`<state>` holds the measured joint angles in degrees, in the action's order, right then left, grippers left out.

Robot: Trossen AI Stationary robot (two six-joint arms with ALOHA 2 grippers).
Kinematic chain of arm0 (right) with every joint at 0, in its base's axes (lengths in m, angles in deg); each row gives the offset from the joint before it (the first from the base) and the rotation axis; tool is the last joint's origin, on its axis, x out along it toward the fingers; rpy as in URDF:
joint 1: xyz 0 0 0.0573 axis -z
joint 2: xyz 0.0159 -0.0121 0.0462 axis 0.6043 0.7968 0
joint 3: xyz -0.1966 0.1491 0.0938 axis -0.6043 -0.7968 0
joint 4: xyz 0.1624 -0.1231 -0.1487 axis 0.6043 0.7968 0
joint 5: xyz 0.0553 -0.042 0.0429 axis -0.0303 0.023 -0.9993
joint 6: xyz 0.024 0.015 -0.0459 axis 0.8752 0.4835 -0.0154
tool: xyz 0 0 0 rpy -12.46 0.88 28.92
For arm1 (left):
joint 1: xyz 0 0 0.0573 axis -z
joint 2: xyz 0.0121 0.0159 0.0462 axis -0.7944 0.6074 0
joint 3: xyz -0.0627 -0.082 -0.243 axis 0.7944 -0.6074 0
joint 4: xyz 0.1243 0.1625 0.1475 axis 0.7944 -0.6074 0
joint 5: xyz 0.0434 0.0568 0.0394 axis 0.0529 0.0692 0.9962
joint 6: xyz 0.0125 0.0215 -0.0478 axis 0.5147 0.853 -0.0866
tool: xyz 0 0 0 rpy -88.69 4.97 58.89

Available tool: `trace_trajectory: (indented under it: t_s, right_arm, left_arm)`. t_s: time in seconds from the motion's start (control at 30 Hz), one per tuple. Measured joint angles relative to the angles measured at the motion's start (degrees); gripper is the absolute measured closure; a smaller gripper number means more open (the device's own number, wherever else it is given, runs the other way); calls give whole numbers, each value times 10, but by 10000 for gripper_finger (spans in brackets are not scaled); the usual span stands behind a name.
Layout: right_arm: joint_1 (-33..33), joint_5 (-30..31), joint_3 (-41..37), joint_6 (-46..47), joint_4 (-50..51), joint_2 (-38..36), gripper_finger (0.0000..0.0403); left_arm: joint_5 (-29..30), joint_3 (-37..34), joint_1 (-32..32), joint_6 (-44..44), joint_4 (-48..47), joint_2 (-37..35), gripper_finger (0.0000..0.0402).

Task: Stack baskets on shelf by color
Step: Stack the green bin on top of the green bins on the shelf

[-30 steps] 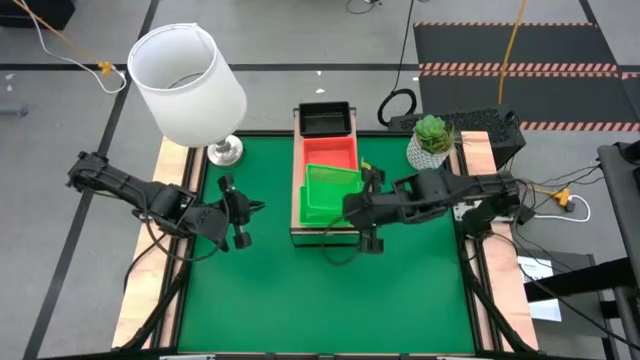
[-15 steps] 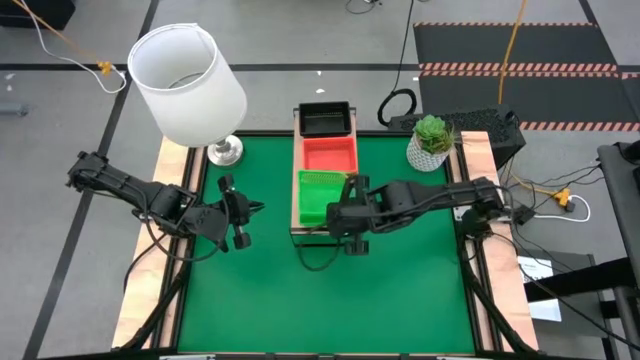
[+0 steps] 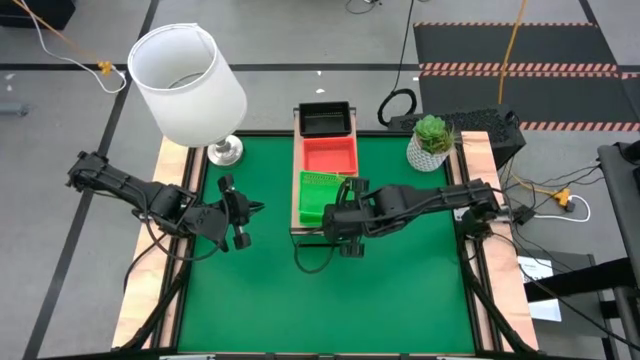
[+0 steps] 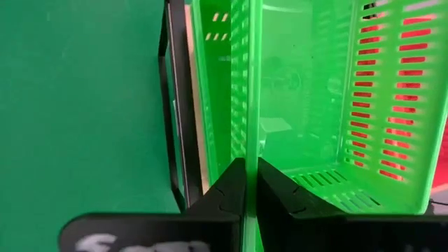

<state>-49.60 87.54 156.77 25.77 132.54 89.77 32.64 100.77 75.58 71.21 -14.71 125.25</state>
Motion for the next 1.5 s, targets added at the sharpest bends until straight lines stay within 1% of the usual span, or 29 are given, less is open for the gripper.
trace_trajectory:
  t_s: [0.23, 0.7, 0.87, 1.1, 1.5]
  right_arm:
    - [0, 10, -2, 17, 20, 0, 388]
    - [0, 8, -66, 1, 0, 0, 382]
    - [0, 8, -66, 0, -8, 0, 366]
    - [0, 9, -66, 0, -20, 0, 331]
    - [-13, 10, -67, -16, -62, -26, 287]
  left_arm:
    - [0, 0, 0, -2, 0, 0, 371]
    - [0, 0, 0, -3, 0, 0, 371]
    - [0, 0, 0, -4, 0, 0, 371]
    - [0, 0, 0, -5, 0, 0, 371]
    - [0, 0, 0, -8, 0, 0, 371]
